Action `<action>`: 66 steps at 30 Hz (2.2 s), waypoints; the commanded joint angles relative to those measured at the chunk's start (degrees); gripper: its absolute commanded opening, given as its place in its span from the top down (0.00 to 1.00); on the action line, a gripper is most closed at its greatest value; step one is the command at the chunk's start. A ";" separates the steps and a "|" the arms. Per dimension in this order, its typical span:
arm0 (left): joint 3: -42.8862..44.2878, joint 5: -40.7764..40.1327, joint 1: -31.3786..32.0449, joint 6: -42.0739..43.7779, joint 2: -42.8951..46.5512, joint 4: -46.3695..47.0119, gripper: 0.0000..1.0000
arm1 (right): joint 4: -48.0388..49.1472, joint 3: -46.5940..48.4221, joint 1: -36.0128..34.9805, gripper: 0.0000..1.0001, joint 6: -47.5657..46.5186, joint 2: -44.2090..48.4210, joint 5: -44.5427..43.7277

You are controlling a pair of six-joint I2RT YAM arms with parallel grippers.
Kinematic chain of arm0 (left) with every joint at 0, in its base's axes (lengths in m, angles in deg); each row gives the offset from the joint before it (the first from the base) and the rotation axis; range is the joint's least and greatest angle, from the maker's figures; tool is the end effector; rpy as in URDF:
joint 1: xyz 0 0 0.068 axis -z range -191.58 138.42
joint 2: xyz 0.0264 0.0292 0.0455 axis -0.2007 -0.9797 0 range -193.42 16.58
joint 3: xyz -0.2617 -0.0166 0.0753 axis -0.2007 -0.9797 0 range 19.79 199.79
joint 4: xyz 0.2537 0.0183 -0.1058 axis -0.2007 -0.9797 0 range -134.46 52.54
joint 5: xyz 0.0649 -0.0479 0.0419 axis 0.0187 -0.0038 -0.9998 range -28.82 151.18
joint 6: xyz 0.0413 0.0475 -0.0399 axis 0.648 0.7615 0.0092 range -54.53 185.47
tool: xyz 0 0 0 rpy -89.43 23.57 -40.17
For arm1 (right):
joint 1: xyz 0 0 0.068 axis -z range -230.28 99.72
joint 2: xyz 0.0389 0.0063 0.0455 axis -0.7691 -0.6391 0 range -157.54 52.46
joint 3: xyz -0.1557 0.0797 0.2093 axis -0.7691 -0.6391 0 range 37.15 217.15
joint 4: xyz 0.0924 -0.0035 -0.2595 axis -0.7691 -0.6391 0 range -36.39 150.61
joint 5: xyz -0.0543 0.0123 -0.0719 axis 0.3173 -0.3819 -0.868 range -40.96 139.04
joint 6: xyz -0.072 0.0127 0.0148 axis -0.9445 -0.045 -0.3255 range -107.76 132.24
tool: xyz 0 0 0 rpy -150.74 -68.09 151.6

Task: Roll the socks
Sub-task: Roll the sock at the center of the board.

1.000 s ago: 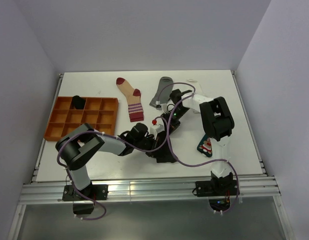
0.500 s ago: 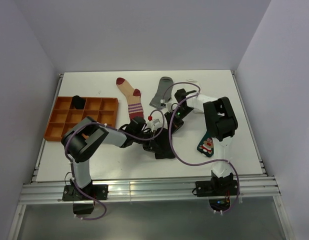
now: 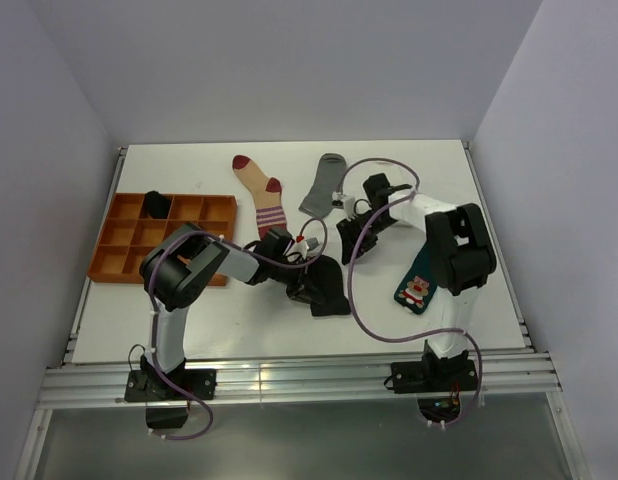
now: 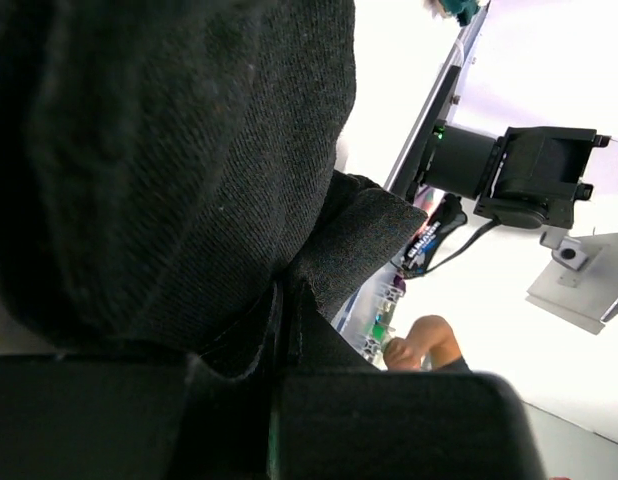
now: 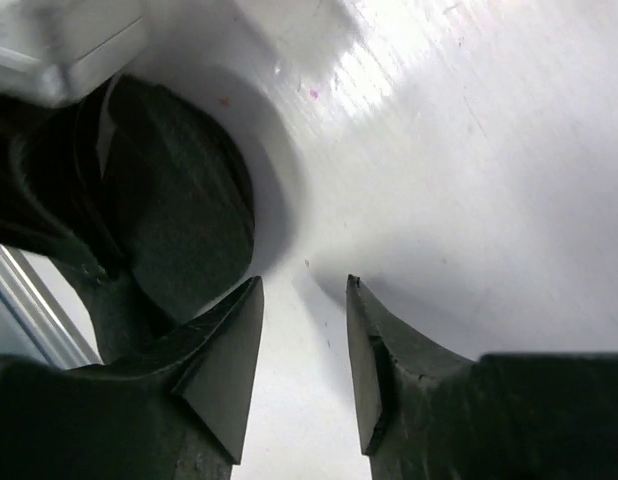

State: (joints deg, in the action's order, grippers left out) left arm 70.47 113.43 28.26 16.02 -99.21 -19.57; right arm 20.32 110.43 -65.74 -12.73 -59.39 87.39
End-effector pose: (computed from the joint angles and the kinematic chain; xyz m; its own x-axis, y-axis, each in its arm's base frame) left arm 0.2563 -0.2781 0.0583 -0.9777 0.2100 -0.0006 0.0949 0.4393 -0.8933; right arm 0.3583 0.1395 0.1225 -0.7203 -0.5427 -0.4321 -0.6934 0.5458 0.4704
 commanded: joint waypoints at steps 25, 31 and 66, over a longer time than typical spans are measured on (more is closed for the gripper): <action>0.30 1.45 -1.60 1.73 -8.93 -4.18 1.00 | 16.38 -41.45 -15.72 0.41 -28.56 49.18 -5.55; 0.83 2.59 -1.69 1.20 -9.89 -4.27 1.00 | 21.48 -43.91 -23.99 0.40 -26.45 52.00 -11.97; 4.69 4.71 -3.10 5.68 -11.92 -13.14 1.00 | 36.95 -45.86 -38.15 0.44 -21.17 41.37 -27.10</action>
State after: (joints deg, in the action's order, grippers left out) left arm 75.76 127.48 24.87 22.05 -105.07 -27.13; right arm 54.76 61.95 -103.40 -34.89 -16.09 61.60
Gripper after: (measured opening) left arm 0.033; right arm 0.562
